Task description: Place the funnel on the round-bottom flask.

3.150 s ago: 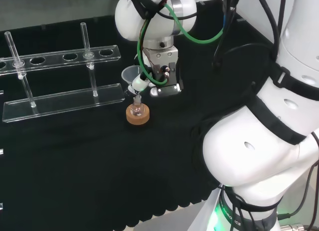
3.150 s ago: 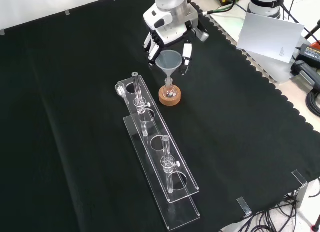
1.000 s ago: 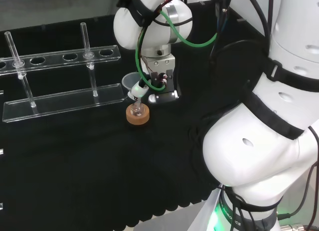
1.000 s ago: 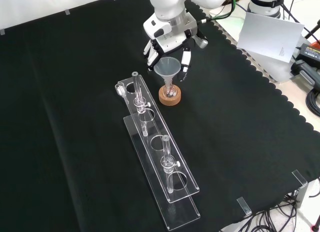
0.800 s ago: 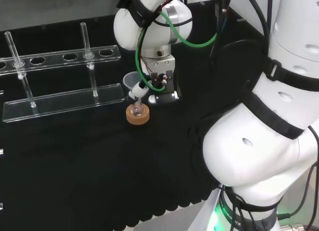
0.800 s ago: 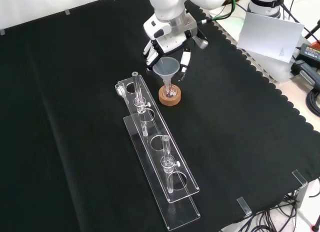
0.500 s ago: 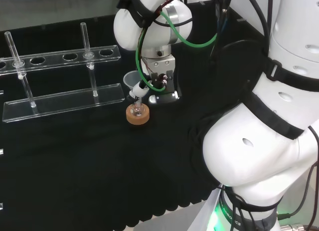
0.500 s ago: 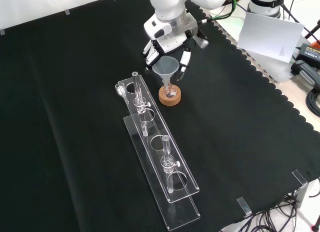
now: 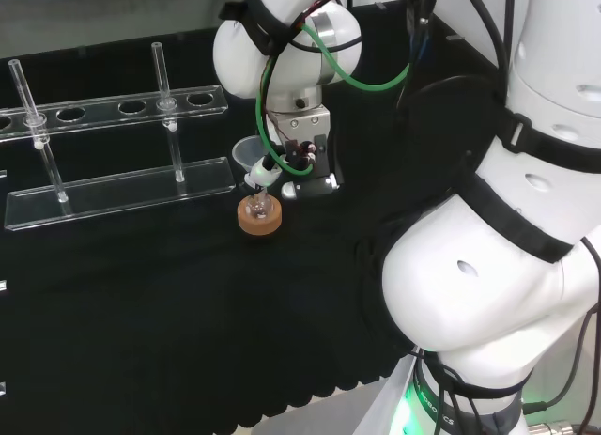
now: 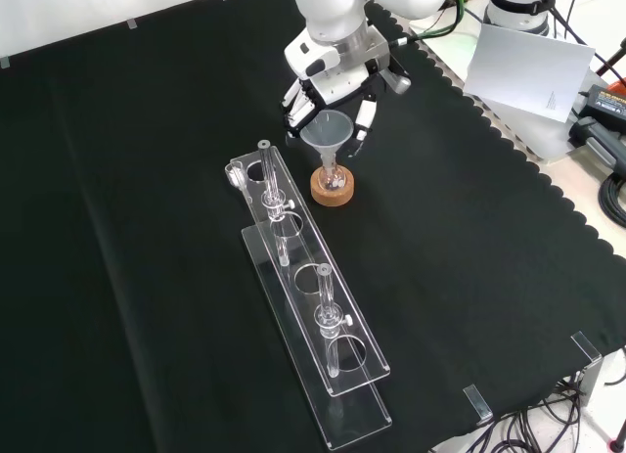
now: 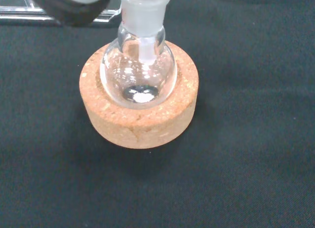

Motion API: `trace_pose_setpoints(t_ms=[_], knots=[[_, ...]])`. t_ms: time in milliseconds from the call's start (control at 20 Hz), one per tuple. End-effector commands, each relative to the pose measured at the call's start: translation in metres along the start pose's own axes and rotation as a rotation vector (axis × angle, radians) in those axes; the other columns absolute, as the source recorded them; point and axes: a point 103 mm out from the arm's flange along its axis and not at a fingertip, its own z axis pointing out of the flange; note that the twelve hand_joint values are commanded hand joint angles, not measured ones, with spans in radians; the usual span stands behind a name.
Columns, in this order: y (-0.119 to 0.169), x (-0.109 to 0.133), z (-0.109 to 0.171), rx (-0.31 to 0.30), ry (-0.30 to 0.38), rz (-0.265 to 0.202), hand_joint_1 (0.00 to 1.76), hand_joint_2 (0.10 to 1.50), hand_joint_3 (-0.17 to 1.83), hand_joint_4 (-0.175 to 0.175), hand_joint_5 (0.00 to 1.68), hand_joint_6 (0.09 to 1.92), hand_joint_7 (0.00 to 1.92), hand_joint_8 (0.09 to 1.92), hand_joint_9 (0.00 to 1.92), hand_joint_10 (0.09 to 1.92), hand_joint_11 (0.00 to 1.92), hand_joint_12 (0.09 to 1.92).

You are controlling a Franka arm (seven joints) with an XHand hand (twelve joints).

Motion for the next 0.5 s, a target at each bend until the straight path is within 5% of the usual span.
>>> trace_pose_setpoints(t_ms=[50,500], knots=[[-0.0029,0.0035,-0.0007,0.003,-0.002,-0.013,0.76,0.97,-0.17,-0.077,0.36,0.6,0.37,0.86,0.7,0.7,0.45,1.31],[-0.0016,0.0063,0.003,0.023,0.0,-0.024,0.72,0.94,-0.17,-0.081,0.32,0.4,0.23,0.81,0.57,0.71,0.38,1.35]])
